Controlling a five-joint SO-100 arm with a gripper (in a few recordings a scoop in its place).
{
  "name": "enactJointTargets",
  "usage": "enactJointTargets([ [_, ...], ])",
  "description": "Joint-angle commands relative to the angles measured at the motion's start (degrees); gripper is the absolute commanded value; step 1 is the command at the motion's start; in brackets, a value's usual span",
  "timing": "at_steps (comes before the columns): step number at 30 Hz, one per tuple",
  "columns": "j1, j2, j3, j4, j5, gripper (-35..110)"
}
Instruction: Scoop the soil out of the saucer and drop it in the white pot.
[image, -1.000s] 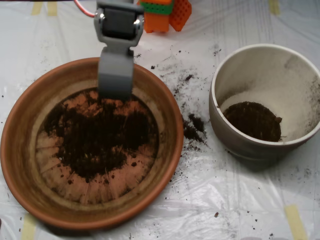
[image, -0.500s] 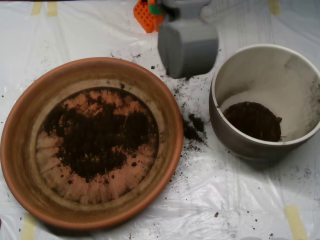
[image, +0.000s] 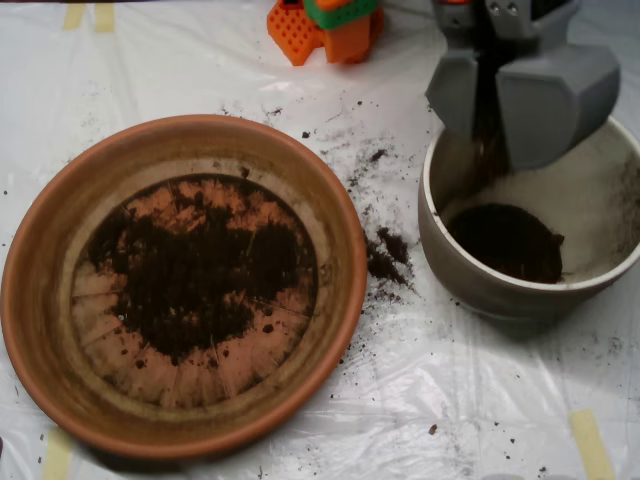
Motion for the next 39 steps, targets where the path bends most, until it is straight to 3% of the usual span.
enactJointTargets([
  [1, -2.29, 2.29, -4.75, 1.32, -0.88, 32],
  [7, -2.29, 2.11, -3.52, 1.49, -1.32, 46],
  [20, 0.44, 4.48, -0.79, -1.58, 4.66, 49],
  [29, 16.88, 9.58, 0.53, -3.96, 16.96, 51],
  [39, 35.42, 13.8, 17.75, -9.05, 19.16, 52],
])
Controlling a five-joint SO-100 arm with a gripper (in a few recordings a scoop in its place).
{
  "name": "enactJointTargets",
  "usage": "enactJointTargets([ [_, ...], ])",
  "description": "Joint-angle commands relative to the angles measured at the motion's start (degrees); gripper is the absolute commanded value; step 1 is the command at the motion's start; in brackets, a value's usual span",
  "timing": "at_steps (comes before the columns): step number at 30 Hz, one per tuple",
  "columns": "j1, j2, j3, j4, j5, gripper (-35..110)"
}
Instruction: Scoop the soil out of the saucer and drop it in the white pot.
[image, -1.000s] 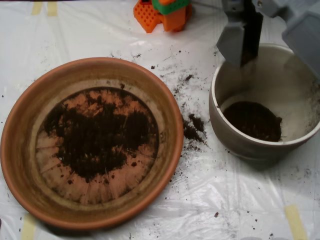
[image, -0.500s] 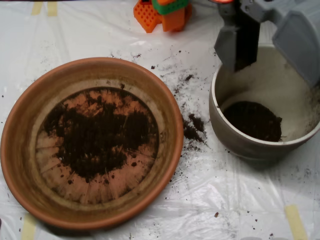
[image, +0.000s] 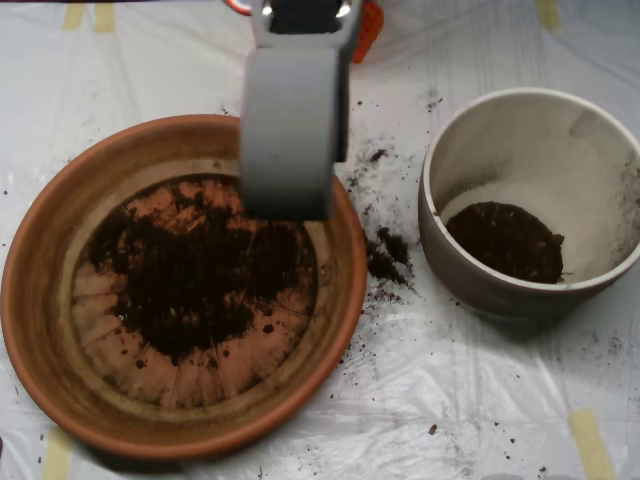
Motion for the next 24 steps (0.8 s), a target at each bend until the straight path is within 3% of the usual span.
enactJointTargets([
  [1, 6.86, 5.45, 6.68, -4.04, 0.88, 52],
  [12, 21.8, 0.18, 26.63, -19.95, -5.8, 50],
  [17, 24.61, -13.01, 23.55, -22.68, -6.5, 50],
  [24, 26.98, -28.74, 11.25, -17.75, -6.5, 50],
])
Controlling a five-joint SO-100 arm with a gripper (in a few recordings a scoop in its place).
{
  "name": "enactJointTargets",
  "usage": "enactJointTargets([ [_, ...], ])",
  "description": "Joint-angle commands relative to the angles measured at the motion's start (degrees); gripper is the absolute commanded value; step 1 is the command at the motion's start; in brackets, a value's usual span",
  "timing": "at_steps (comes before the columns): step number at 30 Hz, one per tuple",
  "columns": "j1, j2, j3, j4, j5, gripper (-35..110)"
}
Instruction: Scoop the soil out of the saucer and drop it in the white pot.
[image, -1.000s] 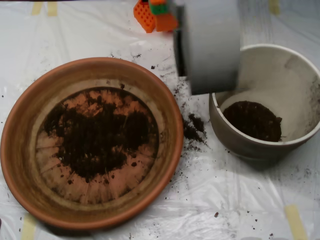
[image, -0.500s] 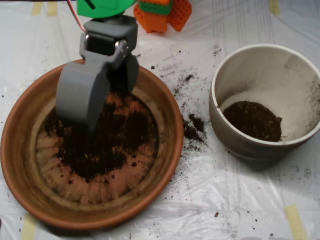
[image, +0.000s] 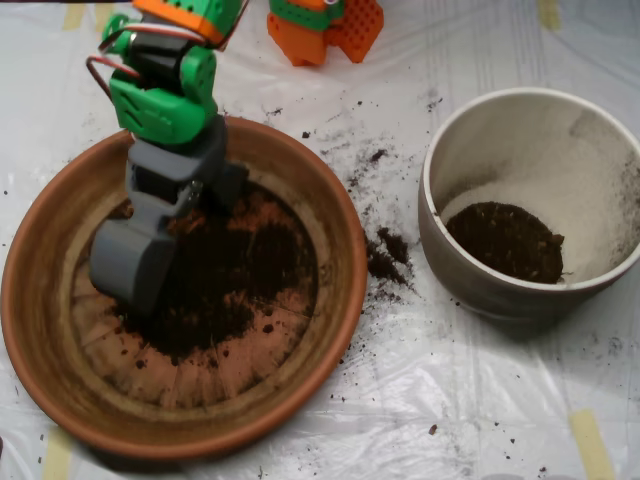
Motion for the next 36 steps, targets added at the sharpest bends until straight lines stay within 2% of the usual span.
enactJointTargets([
  [1, 1.58, -2.02, -8.53, 1.41, -0.7, 50],
  [5, 1.23, -7.47, -13.8, 3.34, -1.41, 49],
  [9, 0.79, -11.43, -18.11, 5.45, -2.29, 37],
  [17, 1.41, -11.78, -18.54, 3.96, -3.69, 32],
  [20, 2.46, -12.04, -18.72, 2.64, -4.39, 22],
  [26, 4.04, -14.06, -21.09, 3.69, -5.62, 22],
  [36, 4.31, -14.5, -22.32, 1.49, -7.38, 11],
])
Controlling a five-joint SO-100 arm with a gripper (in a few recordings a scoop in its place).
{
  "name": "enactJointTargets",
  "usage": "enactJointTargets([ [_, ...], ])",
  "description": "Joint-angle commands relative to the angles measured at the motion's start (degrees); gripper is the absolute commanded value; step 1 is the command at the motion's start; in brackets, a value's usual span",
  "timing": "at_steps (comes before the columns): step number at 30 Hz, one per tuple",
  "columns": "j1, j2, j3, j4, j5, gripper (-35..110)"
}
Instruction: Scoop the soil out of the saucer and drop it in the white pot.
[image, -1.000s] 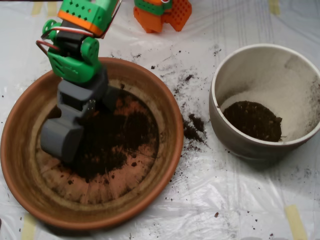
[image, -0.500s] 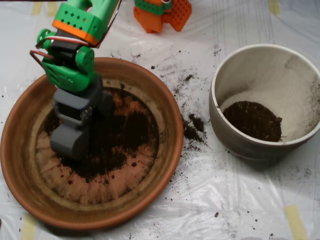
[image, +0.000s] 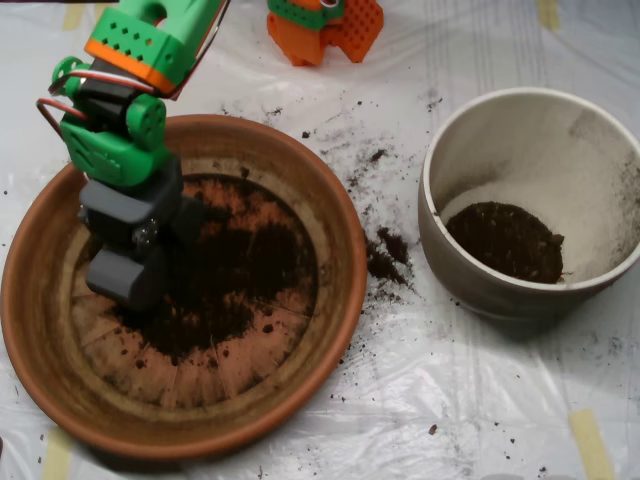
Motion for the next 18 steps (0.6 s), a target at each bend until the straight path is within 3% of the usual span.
enactJointTargets([
  [1, 0.97, 1.76, -1.49, -0.62, -1.93, 10],
  [10, -1.05, 1.67, -2.29, -8.88, -7.56, 0],
  [18, -1.58, 6.5, 3.16, -16.96, -9.49, -1],
])
